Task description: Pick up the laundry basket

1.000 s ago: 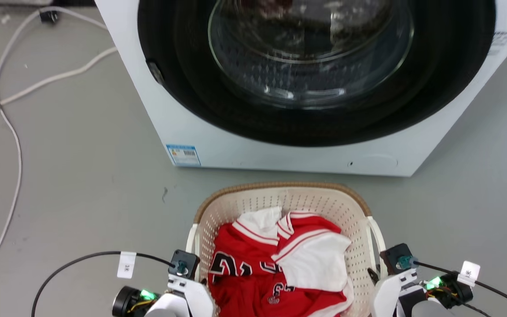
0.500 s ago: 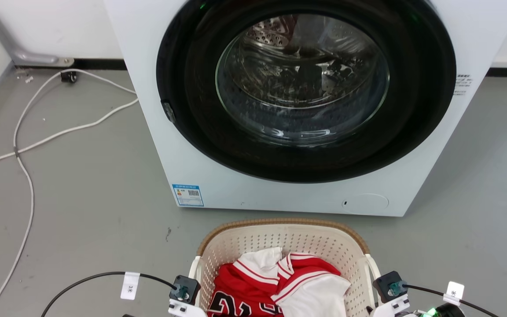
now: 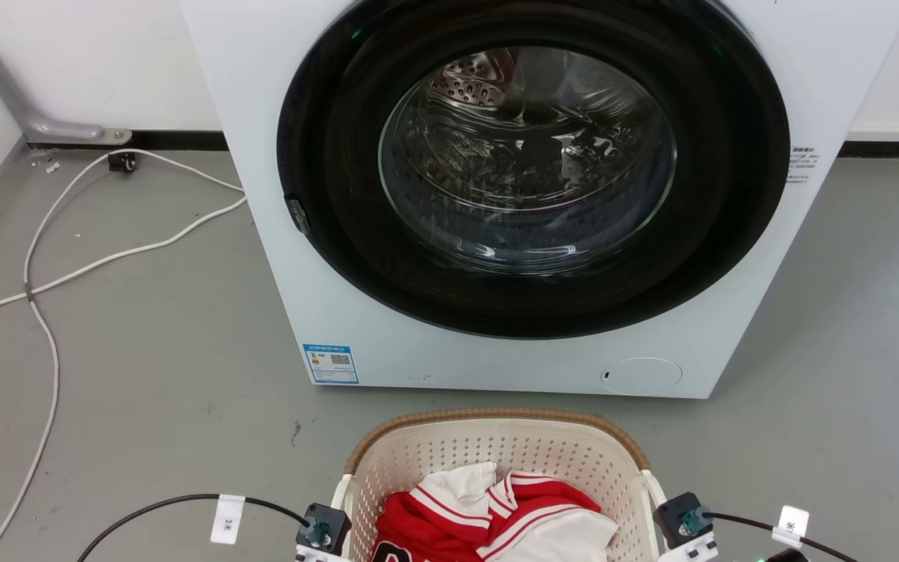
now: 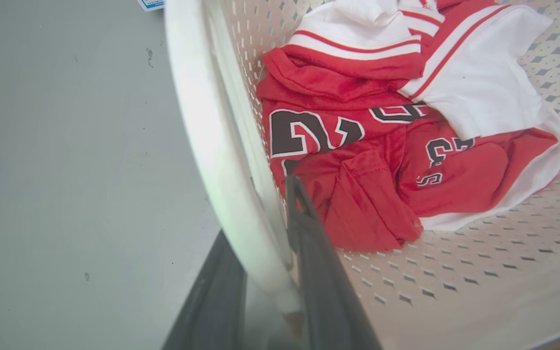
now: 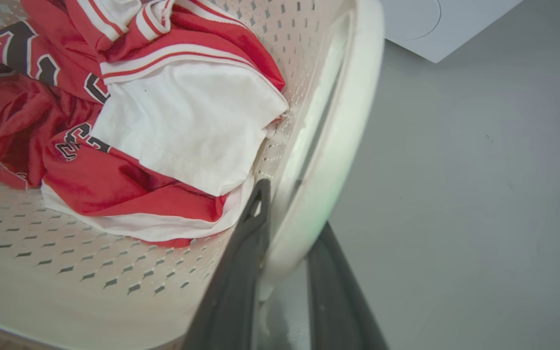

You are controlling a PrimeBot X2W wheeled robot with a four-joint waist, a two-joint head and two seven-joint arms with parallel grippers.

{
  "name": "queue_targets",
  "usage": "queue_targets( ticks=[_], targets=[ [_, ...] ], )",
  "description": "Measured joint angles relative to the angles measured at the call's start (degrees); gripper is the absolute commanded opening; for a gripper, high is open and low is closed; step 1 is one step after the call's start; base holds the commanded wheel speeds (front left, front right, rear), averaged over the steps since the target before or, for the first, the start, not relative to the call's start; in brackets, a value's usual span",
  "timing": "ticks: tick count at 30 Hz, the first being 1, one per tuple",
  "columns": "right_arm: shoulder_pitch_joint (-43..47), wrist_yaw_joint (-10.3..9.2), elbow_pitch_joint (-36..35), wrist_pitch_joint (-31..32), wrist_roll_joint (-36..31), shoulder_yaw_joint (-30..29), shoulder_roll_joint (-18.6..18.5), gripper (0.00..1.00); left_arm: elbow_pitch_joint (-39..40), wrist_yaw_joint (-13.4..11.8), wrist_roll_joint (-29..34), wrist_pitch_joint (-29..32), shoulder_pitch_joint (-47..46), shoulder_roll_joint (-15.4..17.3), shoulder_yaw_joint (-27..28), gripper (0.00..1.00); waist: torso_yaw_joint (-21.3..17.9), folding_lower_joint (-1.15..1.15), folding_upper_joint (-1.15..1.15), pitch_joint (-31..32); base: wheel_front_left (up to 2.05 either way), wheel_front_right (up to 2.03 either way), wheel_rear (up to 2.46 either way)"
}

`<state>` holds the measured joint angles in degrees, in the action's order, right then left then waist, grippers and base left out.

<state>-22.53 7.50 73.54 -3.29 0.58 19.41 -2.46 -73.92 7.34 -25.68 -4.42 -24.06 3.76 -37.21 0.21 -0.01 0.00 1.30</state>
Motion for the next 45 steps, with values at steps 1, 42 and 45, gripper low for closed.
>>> queue_targets(
  ticks=[1, 42, 45],
  targets=[
    [0.00, -0.01, 0.00, 0.15, 0.10, 0.21, 0.00, 0.00, 0.00, 0.00, -0.29, 0.14, 0.00, 0.03, -0.20, 0.00, -0.02, 0.00, 0.00, 0.06, 0.00, 0.00, 0.00],
    [0.25, 0.00, 0.02, 0.87, 4.28, 4.10, -0.24, 0.00, 0.00, 0.04, -6.81, 0.13, 0.20, 1.23, -6.03, 0.00, -0.52, 0.01, 0.00, 0.47, 0.00, 0.00, 0.00],
    [0.25, 0.00, 0.02, 0.90, 4.46, 4.30, -0.25, 0.00, 0.00, 0.04, -7.08, 0.13, 0.19, 1.25, -6.28, 0.00, -0.53, 0.01, 0.00, 0.45, 0.00, 0.00, 0.00]
  ],
)
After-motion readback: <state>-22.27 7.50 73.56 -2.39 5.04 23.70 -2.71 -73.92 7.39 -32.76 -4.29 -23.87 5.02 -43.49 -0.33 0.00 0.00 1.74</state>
